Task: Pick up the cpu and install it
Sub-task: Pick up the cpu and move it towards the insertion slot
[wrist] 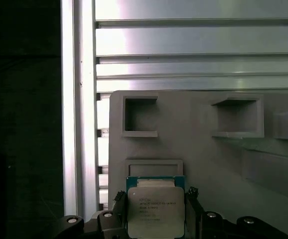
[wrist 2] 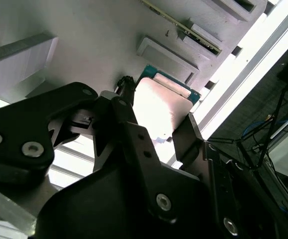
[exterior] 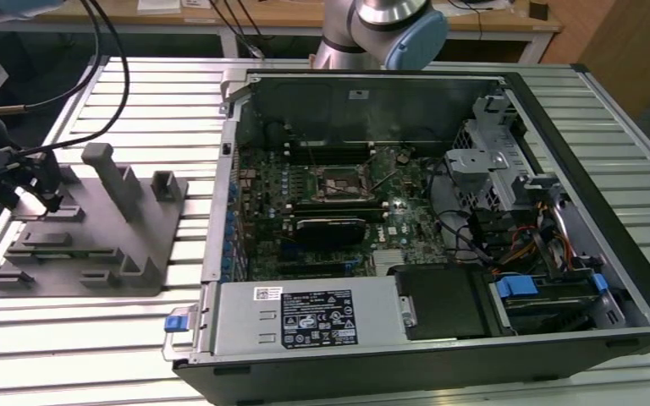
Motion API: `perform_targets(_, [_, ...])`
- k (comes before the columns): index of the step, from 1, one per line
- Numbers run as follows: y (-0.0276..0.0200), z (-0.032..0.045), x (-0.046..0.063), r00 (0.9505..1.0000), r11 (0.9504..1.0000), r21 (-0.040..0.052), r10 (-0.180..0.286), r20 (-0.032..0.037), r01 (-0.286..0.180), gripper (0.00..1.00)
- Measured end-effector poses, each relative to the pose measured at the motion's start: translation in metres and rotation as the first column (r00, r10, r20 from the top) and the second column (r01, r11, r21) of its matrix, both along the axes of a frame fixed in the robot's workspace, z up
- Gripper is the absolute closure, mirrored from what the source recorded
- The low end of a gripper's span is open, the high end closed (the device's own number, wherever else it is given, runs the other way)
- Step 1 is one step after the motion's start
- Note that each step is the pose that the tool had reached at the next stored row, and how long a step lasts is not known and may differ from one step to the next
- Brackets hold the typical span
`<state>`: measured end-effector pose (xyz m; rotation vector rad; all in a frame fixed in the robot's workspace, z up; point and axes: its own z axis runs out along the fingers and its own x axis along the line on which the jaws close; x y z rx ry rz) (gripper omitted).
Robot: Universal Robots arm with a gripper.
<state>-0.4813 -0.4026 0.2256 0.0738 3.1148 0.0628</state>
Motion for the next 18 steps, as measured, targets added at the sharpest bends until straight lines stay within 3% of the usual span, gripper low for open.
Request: perform_targets(18, [0.0,0.0212,0.0,1.0,1.0,0.0,0.0,0.0001,0.0,0.45])
